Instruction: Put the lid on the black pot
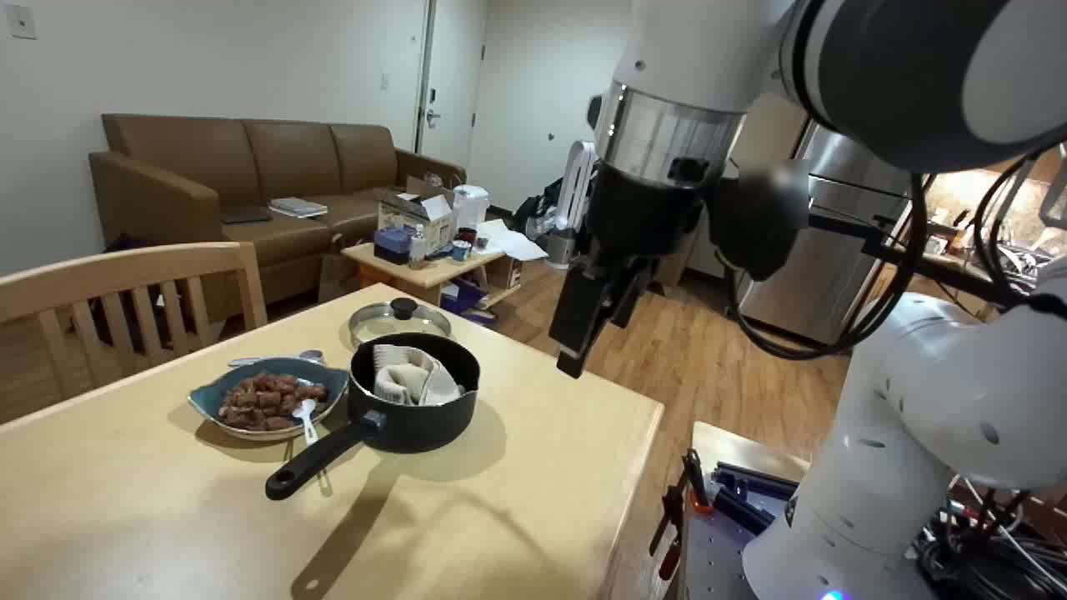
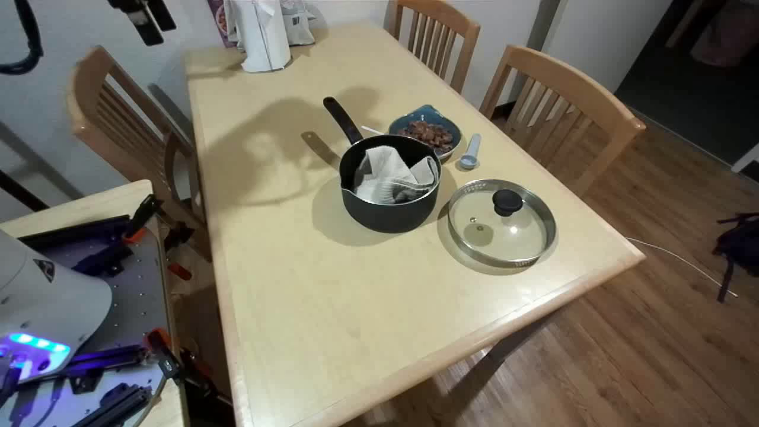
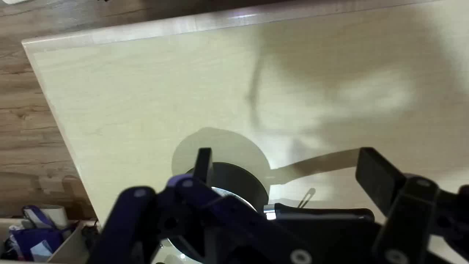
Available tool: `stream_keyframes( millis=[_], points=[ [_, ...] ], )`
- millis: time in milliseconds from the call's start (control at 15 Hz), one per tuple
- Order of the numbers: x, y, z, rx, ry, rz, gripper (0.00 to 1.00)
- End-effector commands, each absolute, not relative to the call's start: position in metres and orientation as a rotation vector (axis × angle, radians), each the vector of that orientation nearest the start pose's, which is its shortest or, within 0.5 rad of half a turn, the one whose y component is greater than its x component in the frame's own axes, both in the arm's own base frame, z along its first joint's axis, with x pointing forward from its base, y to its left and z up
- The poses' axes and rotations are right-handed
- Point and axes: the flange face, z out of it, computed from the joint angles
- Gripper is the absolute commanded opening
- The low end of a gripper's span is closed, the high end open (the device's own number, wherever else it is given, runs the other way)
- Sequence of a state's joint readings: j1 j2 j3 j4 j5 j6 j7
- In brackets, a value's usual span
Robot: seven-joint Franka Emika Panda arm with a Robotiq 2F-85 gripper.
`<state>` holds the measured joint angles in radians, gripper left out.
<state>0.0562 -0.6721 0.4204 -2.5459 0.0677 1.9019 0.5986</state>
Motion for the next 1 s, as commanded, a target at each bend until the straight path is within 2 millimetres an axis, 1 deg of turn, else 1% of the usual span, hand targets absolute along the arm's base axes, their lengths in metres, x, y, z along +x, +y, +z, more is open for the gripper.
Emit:
stream_keyframes(
  millis=[0,400,467,533,600,667,733,800,867,933],
  points=[
    [0.314,0.174,0.470,-3.293,0.381,-0.133,1.00],
    [0.314,0.174,0.470,-3.293,0.381,-0.133,1.00],
    [0.315,0.173,0.475,-3.285,0.362,-0.112,1.00],
    [0.320,0.166,0.488,-3.260,0.328,-0.090,1.00],
    [0.325,0.160,0.496,-3.250,0.321,-0.087,1.00],
    [0.335,0.146,0.509,-3.229,0.325,-0.083,1.00],
    [0.341,0.136,0.518,-3.219,0.324,-0.075,1.00],
    [0.350,0.121,0.530,-3.208,0.331,-0.063,1.00],
    [0.357,0.110,0.538,-3.174,0.312,-0.023,1.00],
    [0.366,0.094,0.544,-3.140,0.302,0.019,1.00]
  ],
)
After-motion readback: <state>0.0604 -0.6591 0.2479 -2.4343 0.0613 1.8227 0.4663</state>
